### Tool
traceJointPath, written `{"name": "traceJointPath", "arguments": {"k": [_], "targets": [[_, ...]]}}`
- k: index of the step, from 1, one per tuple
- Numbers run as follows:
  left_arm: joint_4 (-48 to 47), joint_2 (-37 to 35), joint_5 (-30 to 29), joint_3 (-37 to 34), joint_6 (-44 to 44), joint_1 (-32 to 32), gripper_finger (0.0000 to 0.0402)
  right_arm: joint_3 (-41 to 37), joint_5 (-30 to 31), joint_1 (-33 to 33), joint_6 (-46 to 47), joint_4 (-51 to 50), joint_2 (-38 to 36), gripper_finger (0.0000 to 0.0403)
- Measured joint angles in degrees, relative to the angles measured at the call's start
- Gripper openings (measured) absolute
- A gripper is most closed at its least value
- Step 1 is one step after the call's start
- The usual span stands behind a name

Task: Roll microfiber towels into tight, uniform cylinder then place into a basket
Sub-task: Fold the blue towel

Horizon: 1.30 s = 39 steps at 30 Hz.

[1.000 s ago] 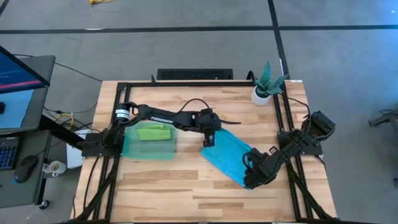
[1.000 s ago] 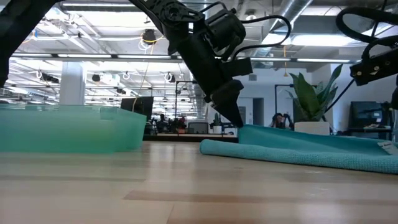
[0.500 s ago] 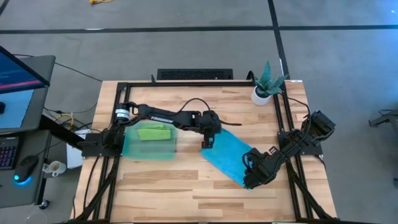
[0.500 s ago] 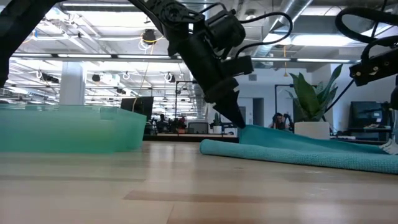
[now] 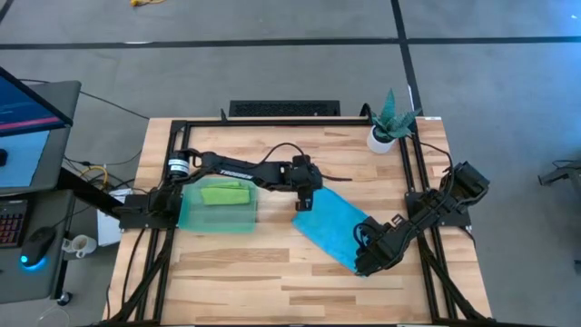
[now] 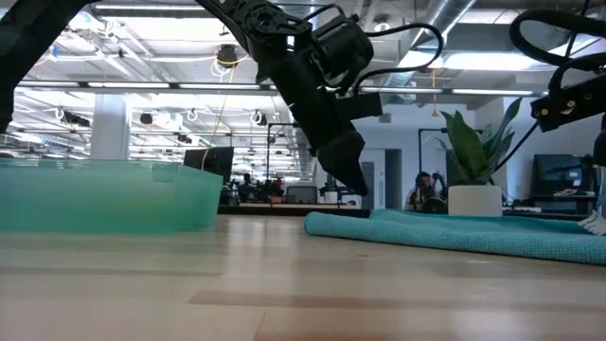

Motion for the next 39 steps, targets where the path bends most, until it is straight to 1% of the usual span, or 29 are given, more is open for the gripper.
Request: {"name": "traceJointPath", "arguments": {"k": [5,8,13,16,19,22,26,29,36,39], "targets": [[-0.9,-1.1,0.0,0.0,-0.5,-0.6,0.0178,1.1,0.2,0.4,-2.1,-0.9,0.0,0.0165],[-1.0,-2.2,1.0,0.0,-1.8,-2.0,0.0179,3.6,1.6,2.0,-2.4,-4.6,-0.1,0.0162],[-1.9,-2.8,9.2,0.0,-7.1,-5.2,0.0179,8.8,8.7,5.5,0.3,-10.7,-0.5,0.0160],[-1.2,-2.9,11.6,-0.3,-9.6,-8.1,0.0179,9.9,13.3,7.8,0.4,-8.8,-0.5,0.0160],[-0.9,-2.9,9.9,-1.7,-11.0,-11.2,0.0179,9.5,17.6,9.8,0.4,-4.4,-0.5,0.0158],[5.7,-2.9,6.5,-5.4,-11.7,-13.7,0.0179,8.4,20.2,10.8,0.0,-1.5,-0.5,0.0154],[14.0,-2.9,3.3,-10.5,-13.5,-15.3,0.0179,7.9,21.5,11.0,0.4,-1.1,-0.5,0.0150],[17.7,-2.9,3.3,-13.2,-16.3,-15.0,0.0179,7.9,21.6,10.7,0.3,-1.2,-0.5,0.0148],[15.3,-2.9,3.7,-16.5,-16.9,-13.5,0.0179,7.9,21.7,8.9,-0.1,-1.4,-0.5,0.0145],[12.8,-2.9,2.2,-16.5,-15.9,-12.7,0.0179,7.9,21.6,8.0,-0.4,-1.4,-0.5,0.0145]]}}
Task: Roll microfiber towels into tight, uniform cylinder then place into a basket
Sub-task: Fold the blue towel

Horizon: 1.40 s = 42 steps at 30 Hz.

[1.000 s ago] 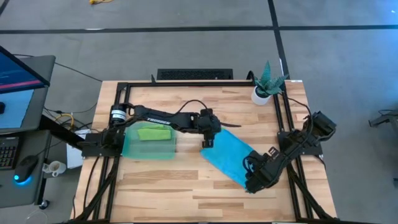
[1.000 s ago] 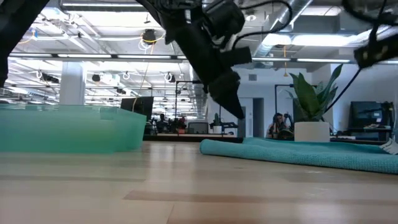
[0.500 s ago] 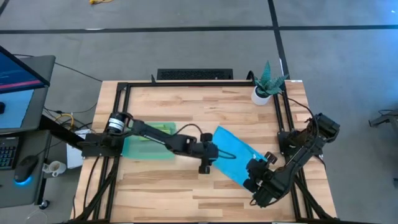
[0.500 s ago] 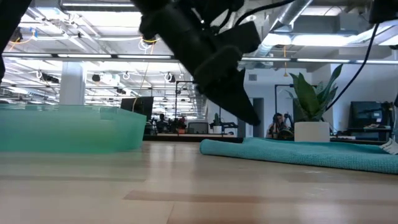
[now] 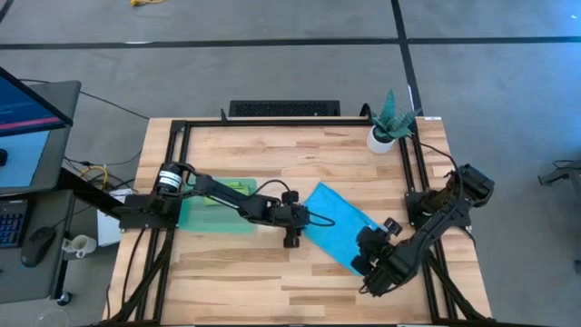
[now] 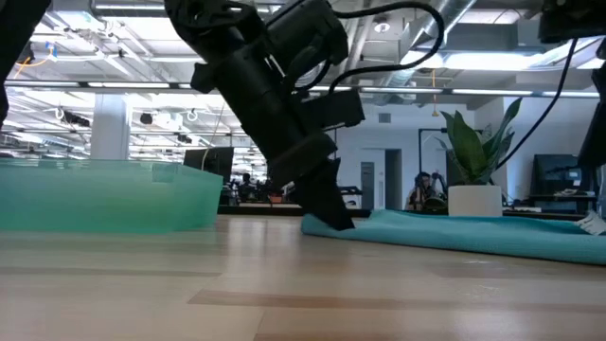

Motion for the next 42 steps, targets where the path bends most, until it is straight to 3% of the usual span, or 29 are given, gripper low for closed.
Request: {"name": "traceJointPath", "arguments": {"k": [5,12,14,19,23,26,34,42], "targets": [[-2.4,-0.2,-5.1,0.1,9.3,1.9,0.0179,0.0,-0.2,-1.3,-1.2,0.0,0.0,0.0145],[-4.8,0.2,-24.9,1.8,20.6,6.3,0.0179,0.0,-0.3,-3.0,-1.3,-0.1,0.0,0.0141],[-4.5,0.1,-26.8,3.2,21.3,7.4,0.0179,0.0,-0.3,-3.5,-1.3,-0.4,0.0,0.0141],[-6.5,-2.8,-21.9,5.3,17.1,6.6,0.0179,0.0,-0.2,-4.0,-1.3,-1.2,0.0,0.0141],[-4.3,-3.9,-9.1,5.4,5.4,3.4,0.0179,0.0,0.8,-3.4,-0.7,-1.5,0.0,0.0137],[-0.7,-2.0,-5.0,5.6,0.8,-0.3,0.0179,0.0,1.4,-3.0,-0.3,-1.1,0.0,0.0137],[8.7,4.8,-13.6,5.4,0.5,-8.6,0.0179,0.0,1.4,-1.5,-0.3,1.0,0.1,0.0137],[4.0,5.0,-14.7,5.4,-1.6,-10.7,0.0179,0.0,1.6,-1.8,-0.6,1.3,0.1,0.0138]]}}
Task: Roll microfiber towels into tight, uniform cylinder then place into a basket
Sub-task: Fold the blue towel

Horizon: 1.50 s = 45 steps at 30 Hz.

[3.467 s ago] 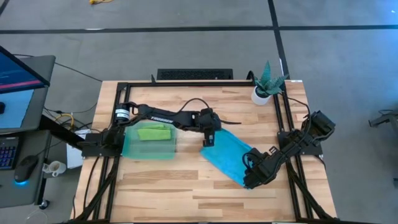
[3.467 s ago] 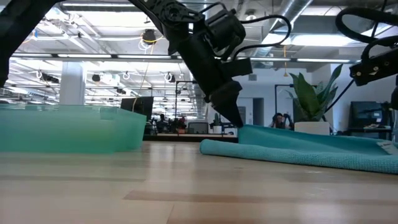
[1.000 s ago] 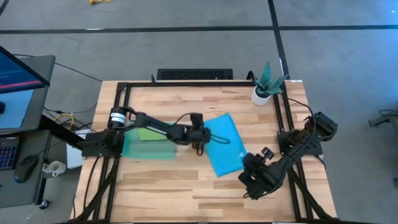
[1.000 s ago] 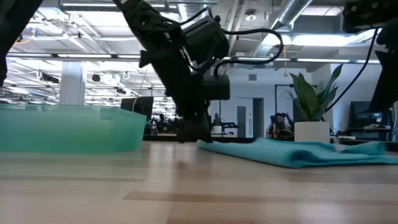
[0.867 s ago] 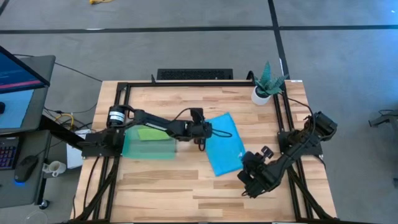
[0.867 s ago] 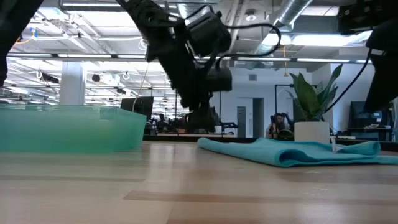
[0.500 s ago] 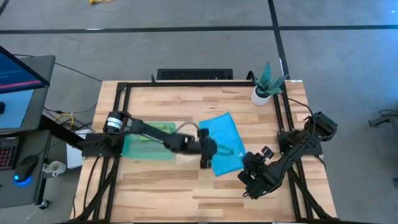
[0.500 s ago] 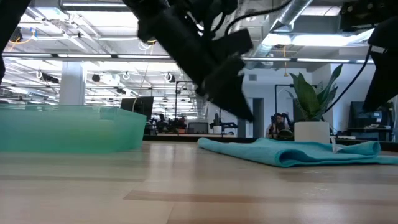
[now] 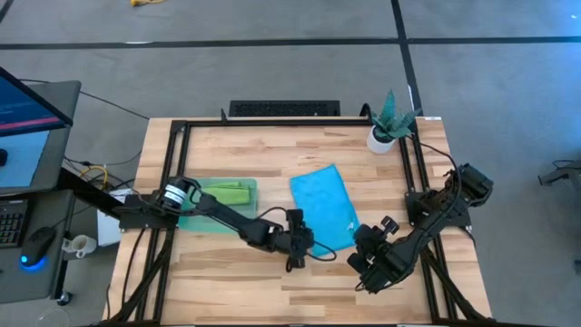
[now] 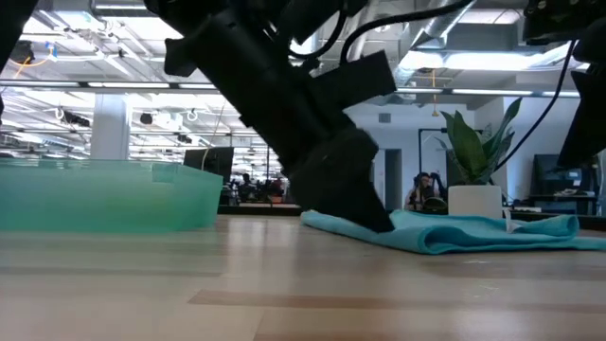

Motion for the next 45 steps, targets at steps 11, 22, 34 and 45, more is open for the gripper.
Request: {"name": "traceJointPath", "arguments": {"k": [11,22,34,45], "targets": [[-17.5,-1.1,4.0,0.8,-0.1,-0.3,0.0179,0.0,0.0,-0.2,-0.1,0.4,0.0,0.0138],[-39.2,-5.0,-2.4,8.7,2.2,-4.8,0.0179,0.0,4.3,-0.3,-5.2,3.4,0.0,0.0138],[-35.9,-4.9,-2.0,7.2,5.2,-11.4,0.0179,0.0,8.6,1.0,-47.6,27.0,0.0,0.0137],[-29.3,-4.8,2.3,3.1,6.0,-8.7,0.0179,0.0,0.1,-2.1,-59.3,34.3,1.2,0.0138]]}}
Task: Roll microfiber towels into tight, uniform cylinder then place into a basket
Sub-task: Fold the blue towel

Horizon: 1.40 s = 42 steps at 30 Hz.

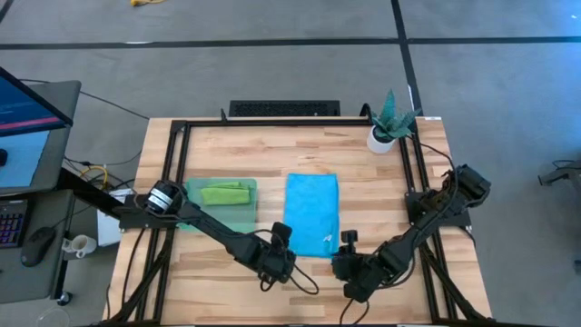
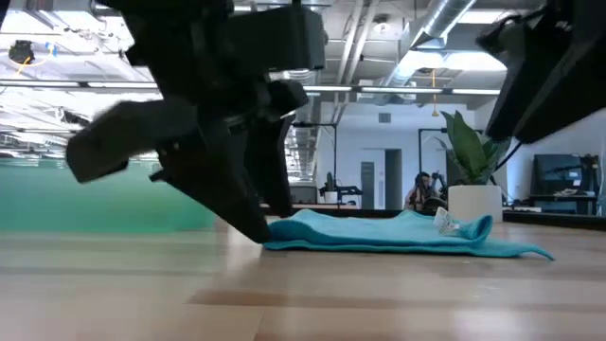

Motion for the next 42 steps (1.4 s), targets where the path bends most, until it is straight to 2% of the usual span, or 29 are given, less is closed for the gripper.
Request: {"name": "traceJointPath", "arguments": {"k": [5,12,17,22,30,36,42], "targets": [[0.8,0.0,-0.2,-1.4,-0.5,0.2,0.0179,-0.1,-0.6,-0.8,-3.7,0.9,4.0,0.0143],[2.6,0.0,-0.2,-1.4,1.4,0.5,0.0179,-0.1,-0.8,-2.5,-4.1,1.8,8.6,0.0155],[3.5,0.0,0.9,-1.4,1.4,1.5,0.0179,0.0,-4.9,-3.7,-4.0,2.1,8.7,0.0170],[3.4,0.0,1.4,-1.4,1.1,2.2,0.0177,-0.1,-6.2,-5.0,-4.0,1.4,8.7,0.0182],[3.2,0.0,1.5,-1.4,-0.1,2.5,0.0141,-1.9,-8.8,-7.3,-0.8,1.2,8.3,0.0180],[3.2,0.0,1.5,-1.4,-0.5,2.5,0.0106,-2.1,-11.3,-8.1,1.1,1.3,8.3,0.0143],[3.2,0.0,1.7,-1.4,-3.1,2.5,0.0072,-2.2,-12.0,-8.2,2.0,0.3,8.4,0.0054]]}}
